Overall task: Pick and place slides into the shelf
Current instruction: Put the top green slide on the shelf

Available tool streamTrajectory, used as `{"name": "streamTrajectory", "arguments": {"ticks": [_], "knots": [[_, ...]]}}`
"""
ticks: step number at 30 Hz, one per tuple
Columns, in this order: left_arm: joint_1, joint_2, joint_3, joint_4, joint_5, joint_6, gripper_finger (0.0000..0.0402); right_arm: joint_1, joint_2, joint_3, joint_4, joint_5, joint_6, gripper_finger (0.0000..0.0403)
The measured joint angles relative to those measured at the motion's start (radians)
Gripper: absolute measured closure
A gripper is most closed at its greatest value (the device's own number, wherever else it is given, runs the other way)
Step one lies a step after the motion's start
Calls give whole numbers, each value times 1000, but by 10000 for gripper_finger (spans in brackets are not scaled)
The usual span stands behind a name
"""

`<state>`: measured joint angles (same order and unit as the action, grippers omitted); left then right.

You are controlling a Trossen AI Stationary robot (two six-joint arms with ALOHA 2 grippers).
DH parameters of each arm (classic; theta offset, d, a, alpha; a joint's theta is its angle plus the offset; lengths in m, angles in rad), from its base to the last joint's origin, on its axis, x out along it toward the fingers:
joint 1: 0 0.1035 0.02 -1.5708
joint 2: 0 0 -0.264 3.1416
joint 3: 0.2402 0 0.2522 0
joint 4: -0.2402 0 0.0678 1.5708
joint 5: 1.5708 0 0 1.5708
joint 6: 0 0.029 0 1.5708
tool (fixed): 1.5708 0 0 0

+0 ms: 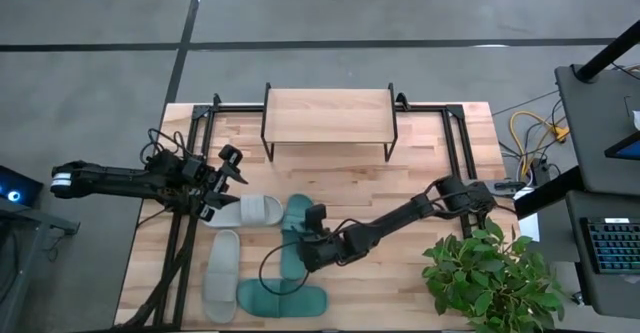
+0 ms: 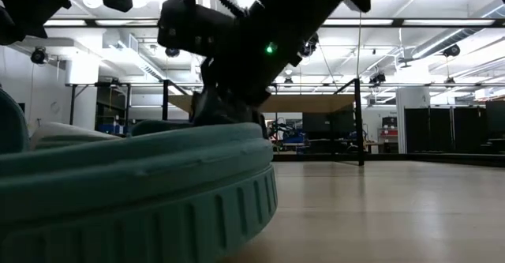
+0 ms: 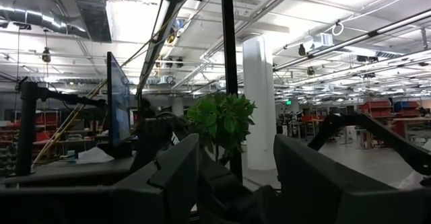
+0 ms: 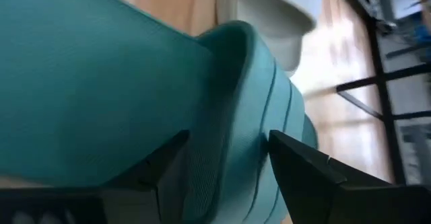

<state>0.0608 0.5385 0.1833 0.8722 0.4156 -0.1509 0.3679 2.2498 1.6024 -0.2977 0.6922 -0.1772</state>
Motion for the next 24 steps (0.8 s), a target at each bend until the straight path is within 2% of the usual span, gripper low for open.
{"name": "streamTrajectory", "arguments": {"ticks": [4,11,14,17,24], "knots": [[0,0,0,0,0,0,223,1,10,0,-4,90,1,211],[0,0,0,0,0,0,223,-11,7,0,0,94,62,212],[0,0,0,0,0,0,223,-13,6,0,0,95,72,226],[0,0,0,0,0,0,223,-13,6,0,-1,95,69,260],[0,1,0,0,0,0,223,-13,6,0,-5,96,59,380]]}}
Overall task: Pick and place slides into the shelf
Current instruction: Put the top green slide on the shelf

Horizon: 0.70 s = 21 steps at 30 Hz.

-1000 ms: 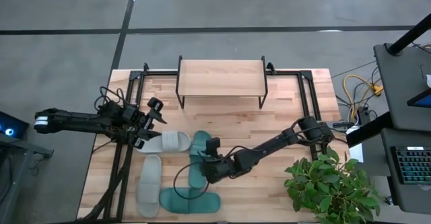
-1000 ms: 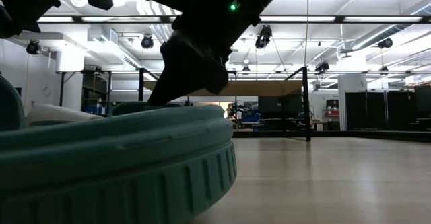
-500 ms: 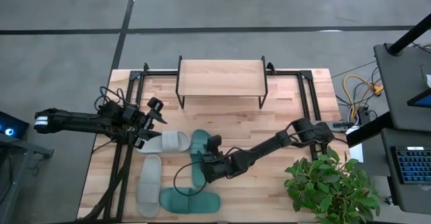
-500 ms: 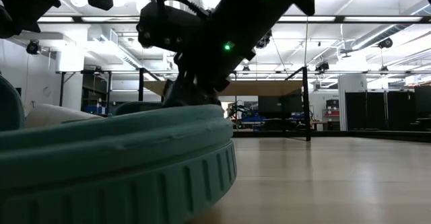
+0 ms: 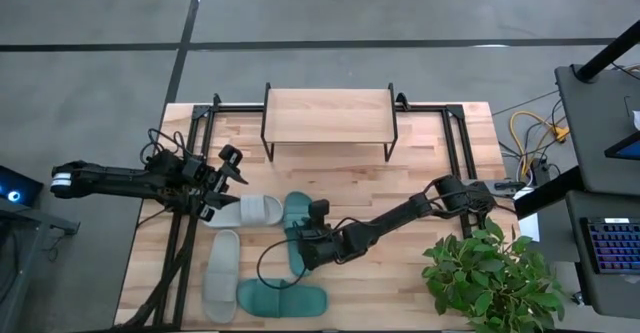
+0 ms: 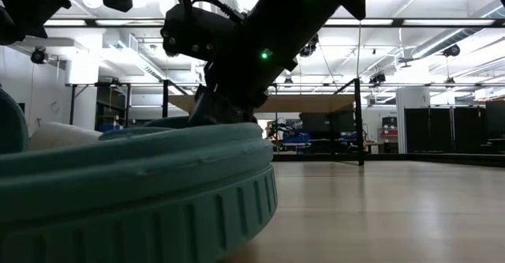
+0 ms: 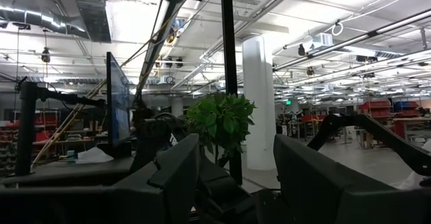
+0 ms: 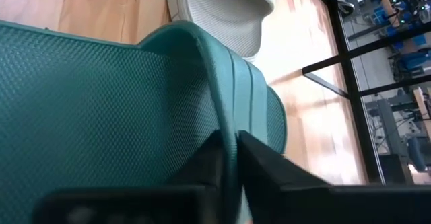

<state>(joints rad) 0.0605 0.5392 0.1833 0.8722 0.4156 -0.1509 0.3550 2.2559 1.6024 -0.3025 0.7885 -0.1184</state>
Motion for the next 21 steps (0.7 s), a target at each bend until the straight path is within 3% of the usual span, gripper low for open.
{"name": "streamTrajectory", "arguments": {"ticks": [21], "knots": [[0,0,0,0,0,0,223,3,-97,0,-17,44,-36,390]]}}
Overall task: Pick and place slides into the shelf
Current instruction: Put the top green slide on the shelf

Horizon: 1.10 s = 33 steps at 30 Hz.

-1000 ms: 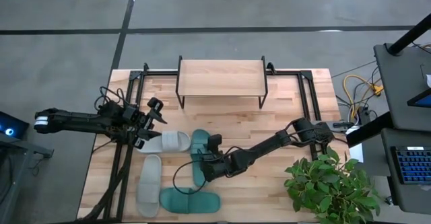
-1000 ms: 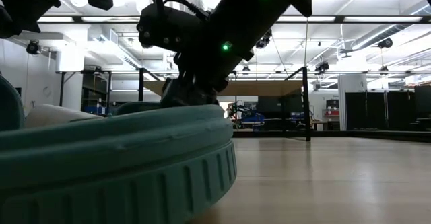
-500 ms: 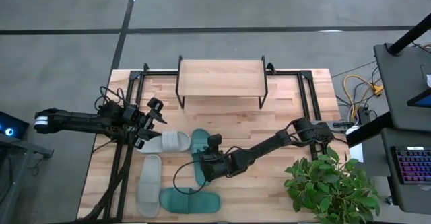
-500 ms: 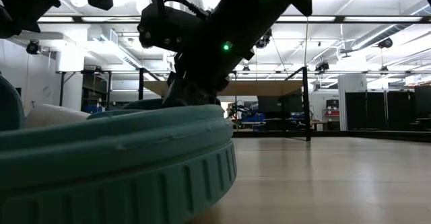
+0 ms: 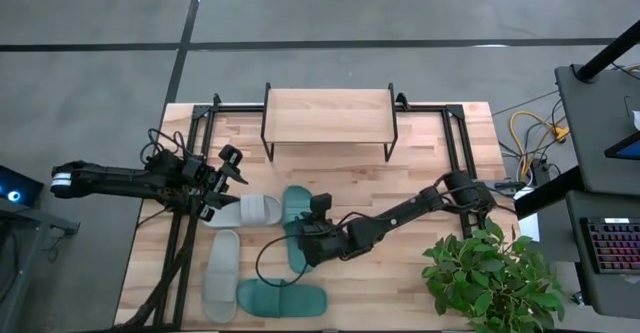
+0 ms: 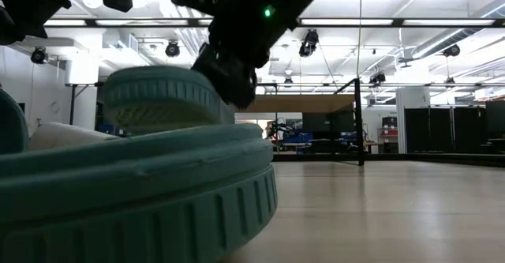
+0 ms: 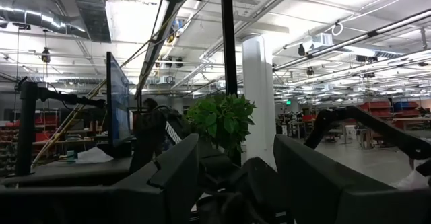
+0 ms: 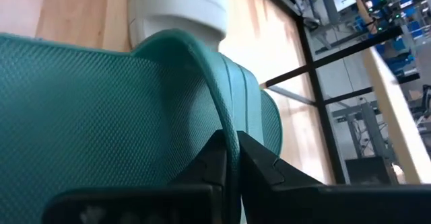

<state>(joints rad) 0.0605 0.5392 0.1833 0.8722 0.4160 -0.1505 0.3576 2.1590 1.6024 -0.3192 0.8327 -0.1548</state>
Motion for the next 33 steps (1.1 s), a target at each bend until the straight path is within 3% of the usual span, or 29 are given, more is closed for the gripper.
{"name": "streamTrajectory", "arguments": {"ticks": [33], "knots": [[0,0,0,0,0,1,223,0,-248,0,-6,7,-115,390]]}}
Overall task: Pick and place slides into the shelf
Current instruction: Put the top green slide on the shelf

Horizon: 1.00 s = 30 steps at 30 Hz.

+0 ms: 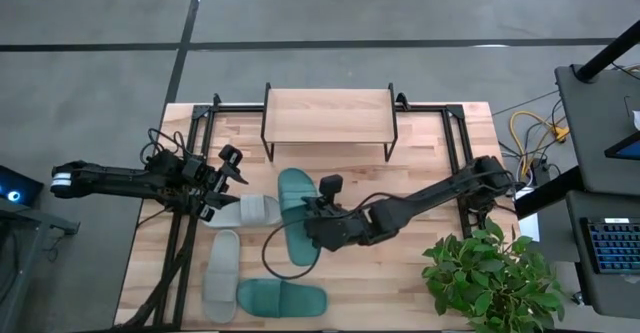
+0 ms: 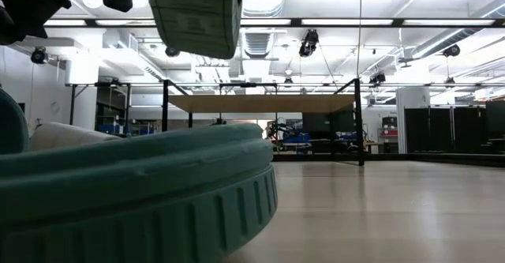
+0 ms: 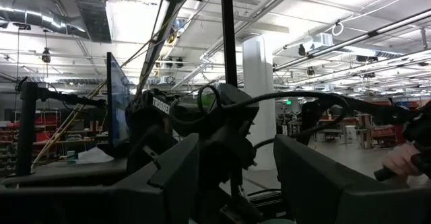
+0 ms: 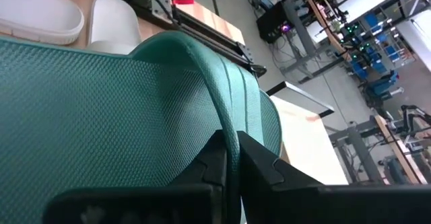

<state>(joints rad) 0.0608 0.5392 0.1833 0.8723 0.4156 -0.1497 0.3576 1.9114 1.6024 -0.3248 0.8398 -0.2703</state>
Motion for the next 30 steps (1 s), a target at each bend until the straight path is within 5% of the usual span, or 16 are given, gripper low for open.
{"name": "streamTrajectory", "arguments": {"ticks": [25,30], "knots": [[0,2,0,0,0,0,223,-3,-33,0,-1,-2,-63,390],[0,2,0,0,0,0,223,-6,-70,0,0,-85,-45,390]]}}
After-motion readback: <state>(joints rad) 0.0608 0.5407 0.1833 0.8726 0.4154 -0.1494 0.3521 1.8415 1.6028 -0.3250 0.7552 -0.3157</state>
